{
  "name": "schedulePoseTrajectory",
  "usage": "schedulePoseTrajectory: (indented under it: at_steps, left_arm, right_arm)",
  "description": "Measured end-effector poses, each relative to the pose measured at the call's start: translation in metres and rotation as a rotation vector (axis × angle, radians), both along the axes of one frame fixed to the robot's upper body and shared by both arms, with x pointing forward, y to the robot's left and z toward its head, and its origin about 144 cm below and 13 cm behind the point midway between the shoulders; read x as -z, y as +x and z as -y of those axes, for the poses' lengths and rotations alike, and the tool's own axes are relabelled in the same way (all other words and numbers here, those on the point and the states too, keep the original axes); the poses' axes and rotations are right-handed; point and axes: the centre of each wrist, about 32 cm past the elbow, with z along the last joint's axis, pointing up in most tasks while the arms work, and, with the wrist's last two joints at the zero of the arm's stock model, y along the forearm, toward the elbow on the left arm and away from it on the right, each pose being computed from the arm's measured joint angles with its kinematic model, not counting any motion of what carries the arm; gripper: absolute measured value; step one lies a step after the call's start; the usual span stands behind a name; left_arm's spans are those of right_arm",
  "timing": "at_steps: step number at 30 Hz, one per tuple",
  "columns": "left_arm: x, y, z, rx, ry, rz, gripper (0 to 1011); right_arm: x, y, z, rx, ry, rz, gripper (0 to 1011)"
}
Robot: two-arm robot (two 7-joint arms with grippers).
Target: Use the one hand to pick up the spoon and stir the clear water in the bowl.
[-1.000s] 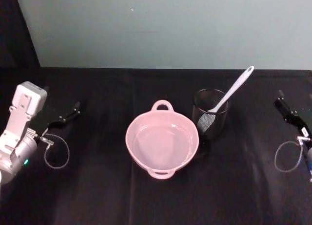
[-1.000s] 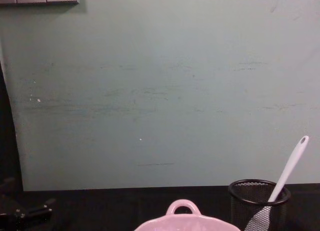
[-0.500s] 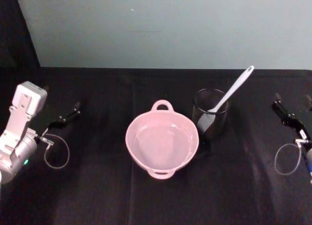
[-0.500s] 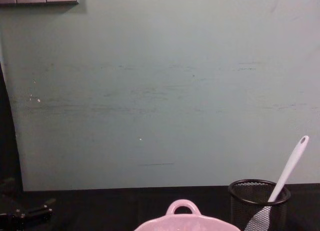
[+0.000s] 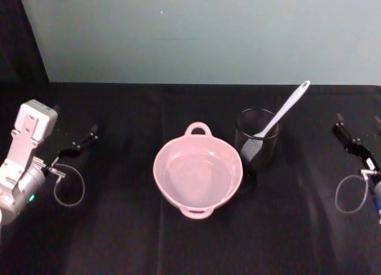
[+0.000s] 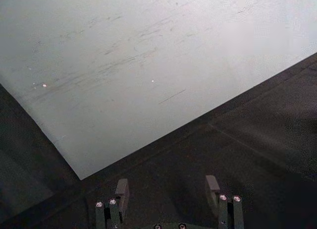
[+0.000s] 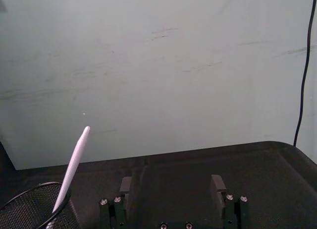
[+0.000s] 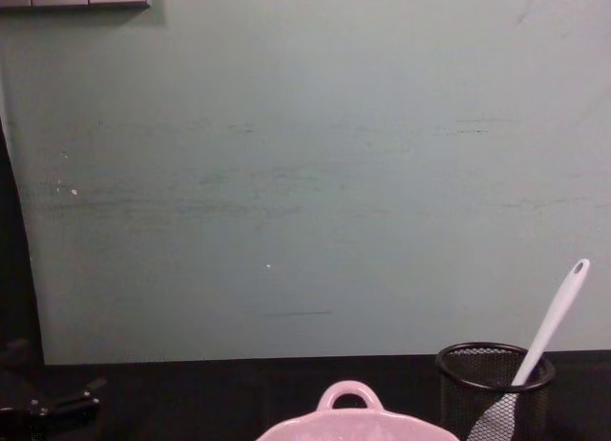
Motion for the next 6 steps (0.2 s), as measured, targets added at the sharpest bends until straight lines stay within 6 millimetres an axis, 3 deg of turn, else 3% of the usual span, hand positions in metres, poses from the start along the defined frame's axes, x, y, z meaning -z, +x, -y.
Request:
schedulePoseTrajectory:
  at_steps: [6]
  left_arm:
    - [0.0, 0.0, 0.0, 0.0, 0.0, 0.0, 1011]
  right_arm:
    - [-0.0001, 0.0, -0.0001, 0.0, 0.001, 0.0, 1003]
